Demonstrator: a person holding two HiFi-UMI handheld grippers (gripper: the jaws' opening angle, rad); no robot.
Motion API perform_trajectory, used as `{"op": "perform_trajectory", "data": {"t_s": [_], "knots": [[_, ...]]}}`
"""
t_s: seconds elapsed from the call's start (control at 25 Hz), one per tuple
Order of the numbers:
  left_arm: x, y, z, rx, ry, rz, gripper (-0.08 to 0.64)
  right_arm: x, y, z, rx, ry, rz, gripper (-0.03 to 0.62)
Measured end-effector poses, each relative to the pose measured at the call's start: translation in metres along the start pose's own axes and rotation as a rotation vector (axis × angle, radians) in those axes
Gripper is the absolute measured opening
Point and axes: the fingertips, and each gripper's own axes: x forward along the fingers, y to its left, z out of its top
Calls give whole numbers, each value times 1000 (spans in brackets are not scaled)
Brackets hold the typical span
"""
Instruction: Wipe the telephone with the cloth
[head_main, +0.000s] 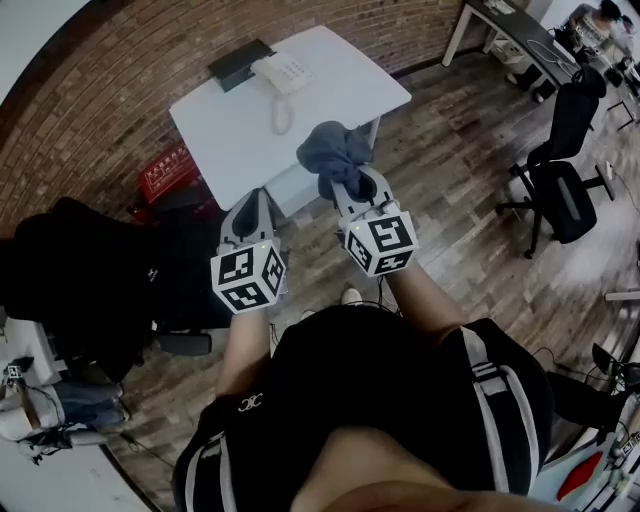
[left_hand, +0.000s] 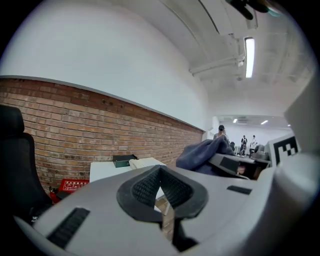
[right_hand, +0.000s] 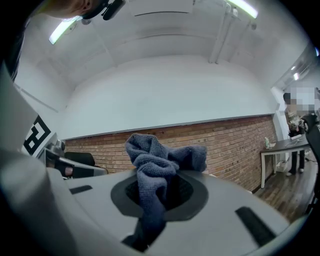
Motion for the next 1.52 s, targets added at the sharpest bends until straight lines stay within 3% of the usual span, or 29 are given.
{"op": "perform_trajectory", "data": {"t_s": [0.84, 1.24, 1.52], "knots": [[55, -50, -10, 31, 15, 41, -3, 9, -68, -14, -7, 26, 100, 31], [122, -12, -17, -35, 18, 23, -3, 74, -84, -34, -62, 75, 106, 31], [202, 37, -2, -65, 45, 9, -3, 163, -106, -38, -100, 119, 105, 31]]}}
